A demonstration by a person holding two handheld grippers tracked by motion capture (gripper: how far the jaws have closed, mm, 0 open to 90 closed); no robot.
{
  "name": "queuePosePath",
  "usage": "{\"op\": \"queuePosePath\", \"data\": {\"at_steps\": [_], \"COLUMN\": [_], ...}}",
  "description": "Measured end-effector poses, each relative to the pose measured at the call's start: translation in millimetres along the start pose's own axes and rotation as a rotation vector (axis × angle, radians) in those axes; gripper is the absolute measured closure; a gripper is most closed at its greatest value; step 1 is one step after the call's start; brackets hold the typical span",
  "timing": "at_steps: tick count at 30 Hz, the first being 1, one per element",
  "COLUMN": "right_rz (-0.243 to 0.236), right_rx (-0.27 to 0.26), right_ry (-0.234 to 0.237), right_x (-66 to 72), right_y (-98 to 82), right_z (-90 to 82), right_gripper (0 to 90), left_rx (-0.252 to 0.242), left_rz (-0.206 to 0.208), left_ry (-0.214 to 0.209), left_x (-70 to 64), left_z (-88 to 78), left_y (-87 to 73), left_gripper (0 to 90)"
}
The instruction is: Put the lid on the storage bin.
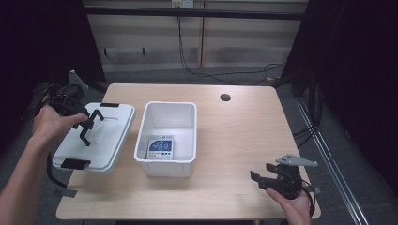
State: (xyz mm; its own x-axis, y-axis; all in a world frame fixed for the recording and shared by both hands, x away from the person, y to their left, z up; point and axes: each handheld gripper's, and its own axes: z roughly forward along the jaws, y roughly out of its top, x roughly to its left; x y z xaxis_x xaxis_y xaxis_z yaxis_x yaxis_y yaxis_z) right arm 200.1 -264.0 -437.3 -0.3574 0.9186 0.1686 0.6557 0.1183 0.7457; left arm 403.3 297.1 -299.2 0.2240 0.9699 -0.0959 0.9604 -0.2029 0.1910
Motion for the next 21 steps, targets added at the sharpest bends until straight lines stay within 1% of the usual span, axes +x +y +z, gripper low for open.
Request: {"op": "queuePosePath", "data": {"at_steps": [2, 3, 4, 5, 9, 10, 11, 12, 14, 17, 18, 19, 20, 21], "right_rz": [0.000, 0.000, 0.001, 0.001, 0.006, 0.006, 0.006, 0.005, 0.007, 0.008, 0.009, 0.009, 0.012, 0.012], "right_rx": [0.000, 0.000, 0.000, -0.001, 0.000, 0.000, 0.000, -0.001, 0.000, 0.000, -0.002, -0.002, -0.002, -0.002], "right_ry": [0.001, 0.001, 0.002, 0.002, 0.001, 0.001, 0.001, 0.002, 0.002, 0.002, 0.003, 0.003, 0.003, 0.003], "right_x": [-0.1, -0.1, -0.1, -0.1, 0.0, 0.0, 0.0, 0.0, -0.1, -0.1, -0.3, -0.3, -0.4, -0.4], "right_y": [0.0, 0.0, 0.0, -0.1, 0.0, 0.0, 0.0, -0.1, -0.1, -0.1, -0.1, -0.1, -0.1, -0.1], "right_z": [-0.1, 0.0, -0.1, -0.2, -0.3, -0.3, -0.3, -0.4, -0.3, -0.2, -0.3, -0.3, -0.4, -0.4], "right_gripper": [27.8, 27.8, 27.8, 27.7, 27.7, 27.7, 27.7, 27.7, 27.5, 27.5, 27.4, 27.4, 27.4, 27.4], "left_rx": [-0.002, 0.007, -0.001, 0.004, 0.002, -0.019, -0.019, -0.016, -0.016, -0.014, 0.001, 0.001, 0.007, 0.007], "left_rz": [0.012, 0.028, 0.027, 0.024, 0.023, 0.020, 0.020, 0.031, 0.038, 0.048, 0.070, 0.070, 0.082, 0.082], "left_ry": [-0.002, 0.000, 0.001, -0.005, 0.003, 0.015, 0.015, 0.016, -0.002, -0.002, -0.007, -0.007, -0.015, -0.015], "left_x": [-1.7, -2.6, -3.8, -4.5, -7.0, -10.0, -10.0, -13.6, -16.0, -19.0, -23.3, -23.3, -27.9, -27.9], "left_z": [-3.5, -5.1, -5.5, -7.1, -11.6, -17.3, -17.3, -19.9, -22.9, -24.1, -25.0, -25.0, -26.8, -26.8], "left_y": [0.8, 1.1, 1.0, 1.3, 2.1, 3.2, 3.2, 4.5, 6.0, 7.3, 8.6, 8.6, 10.3, 10.3], "left_gripper": [85.0, 85.0, 85.0, 85.0, 85.0, 84.9, 84.9, 84.9, 85.0, 85.0, 85.1, 85.1, 85.1, 85.1]}}
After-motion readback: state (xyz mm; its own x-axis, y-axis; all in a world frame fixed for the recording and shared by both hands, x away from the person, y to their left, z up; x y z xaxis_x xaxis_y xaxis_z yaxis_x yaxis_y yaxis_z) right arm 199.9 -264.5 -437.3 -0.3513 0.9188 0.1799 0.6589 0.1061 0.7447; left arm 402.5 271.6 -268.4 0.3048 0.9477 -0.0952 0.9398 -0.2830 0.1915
